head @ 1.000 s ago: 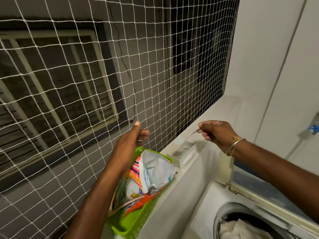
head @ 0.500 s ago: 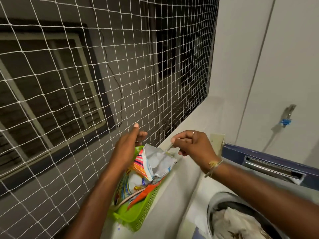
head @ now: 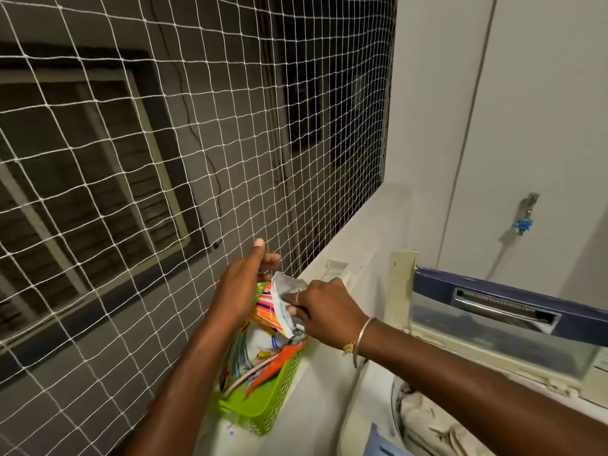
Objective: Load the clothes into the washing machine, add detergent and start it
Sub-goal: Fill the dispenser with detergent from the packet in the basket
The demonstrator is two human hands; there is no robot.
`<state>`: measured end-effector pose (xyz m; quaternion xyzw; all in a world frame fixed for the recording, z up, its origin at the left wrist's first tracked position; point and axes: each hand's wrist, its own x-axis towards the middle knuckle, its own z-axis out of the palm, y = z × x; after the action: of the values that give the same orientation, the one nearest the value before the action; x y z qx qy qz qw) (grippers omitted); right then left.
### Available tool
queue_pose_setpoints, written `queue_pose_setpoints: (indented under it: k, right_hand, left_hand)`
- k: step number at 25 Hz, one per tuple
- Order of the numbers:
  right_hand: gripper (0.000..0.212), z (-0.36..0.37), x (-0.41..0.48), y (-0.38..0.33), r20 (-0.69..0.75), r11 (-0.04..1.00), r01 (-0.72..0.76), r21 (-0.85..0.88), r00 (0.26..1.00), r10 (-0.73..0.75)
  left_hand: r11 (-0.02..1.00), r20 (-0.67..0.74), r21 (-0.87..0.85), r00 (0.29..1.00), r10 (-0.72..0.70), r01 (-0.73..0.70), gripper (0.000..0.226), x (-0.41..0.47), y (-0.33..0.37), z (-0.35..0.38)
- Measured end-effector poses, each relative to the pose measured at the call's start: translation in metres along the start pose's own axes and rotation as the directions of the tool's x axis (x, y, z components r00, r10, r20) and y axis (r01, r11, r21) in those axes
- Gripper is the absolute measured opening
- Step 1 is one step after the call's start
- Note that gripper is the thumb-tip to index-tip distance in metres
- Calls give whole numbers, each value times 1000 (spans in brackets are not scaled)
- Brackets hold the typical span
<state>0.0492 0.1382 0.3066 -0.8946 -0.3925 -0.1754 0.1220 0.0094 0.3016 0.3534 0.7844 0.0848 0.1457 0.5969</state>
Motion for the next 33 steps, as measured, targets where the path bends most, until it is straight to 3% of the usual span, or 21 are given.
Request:
queue_pose_setpoints:
  k: [3,6,10,13,18,21,24,29,33]
  right_hand:
    - [31,-8,2,4,28,997,43,66,999,-45]
    - [31,-15,1,18,-24,971,-36,235,999,42]
    - [19,-33,8,35,-97,862,-109,495,979,180]
    - [16,-41,23,56,-62,752,-181,634,957,283]
    - [17,-33,48,102,12,644,-277,713,923,383]
    - [9,-20,57,130,90,572,-378,728,880,467]
    - [6,1,64,164,140,568,-475,672,835,533]
    - [26,35,65,214,239,596,-588,547,792,562]
    - [41,52,62,224,284,683,-559,470,828,483]
  left_hand:
    - [1000,10,21,1000,5,-5,57,0,1,0]
    - [999,12,31,1000,12,-13,62,2,5,0]
    - [997,37,60,998,53,-55,55,9,20,12]
    - [988,65,145,997,45,-55,58,29,41,29]
    - [965,98,258,993,-68,40,28,79,61,72]
    - [875,98,476,984,-151,87,32,105,64,111]
    - [802,28,573,974,-226,169,32,121,57,139]
    - [828,-196,497,963,-184,259,33,115,21,185]
    - [789,-340,451,897,-281,418,58,99,-34,213]
